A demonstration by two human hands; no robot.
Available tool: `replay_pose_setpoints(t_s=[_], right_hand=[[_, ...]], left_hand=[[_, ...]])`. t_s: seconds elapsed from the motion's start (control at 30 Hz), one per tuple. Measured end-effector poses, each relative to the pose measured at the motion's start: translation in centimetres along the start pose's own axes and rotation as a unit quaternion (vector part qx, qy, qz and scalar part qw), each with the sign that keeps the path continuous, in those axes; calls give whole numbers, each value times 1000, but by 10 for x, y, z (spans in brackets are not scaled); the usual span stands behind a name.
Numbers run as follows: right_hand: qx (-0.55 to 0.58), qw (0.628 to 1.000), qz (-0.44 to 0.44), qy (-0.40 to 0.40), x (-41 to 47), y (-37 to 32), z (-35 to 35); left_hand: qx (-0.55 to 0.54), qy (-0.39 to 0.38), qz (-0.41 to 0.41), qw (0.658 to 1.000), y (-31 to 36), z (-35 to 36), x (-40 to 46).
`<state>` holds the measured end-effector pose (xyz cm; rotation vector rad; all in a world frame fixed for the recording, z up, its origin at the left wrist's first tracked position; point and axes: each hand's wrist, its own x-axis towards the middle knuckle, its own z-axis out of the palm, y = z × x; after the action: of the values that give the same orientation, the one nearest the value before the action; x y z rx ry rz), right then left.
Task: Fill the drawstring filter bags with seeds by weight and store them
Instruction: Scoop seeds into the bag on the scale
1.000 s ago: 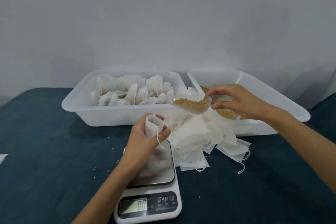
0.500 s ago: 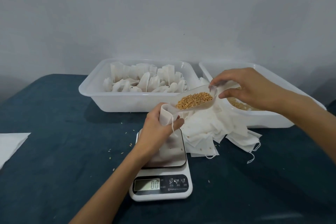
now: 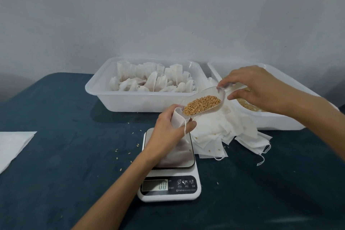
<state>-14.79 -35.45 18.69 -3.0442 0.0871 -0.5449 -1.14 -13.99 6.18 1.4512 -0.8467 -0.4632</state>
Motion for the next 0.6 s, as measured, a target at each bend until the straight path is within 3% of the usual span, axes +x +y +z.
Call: replay_pose_setpoints(t_s=[0.6], right_hand=[[-32,999,-1,4,-2,-8,-3]], left_hand=[[0,-3,2,1000,-7,0,2]])
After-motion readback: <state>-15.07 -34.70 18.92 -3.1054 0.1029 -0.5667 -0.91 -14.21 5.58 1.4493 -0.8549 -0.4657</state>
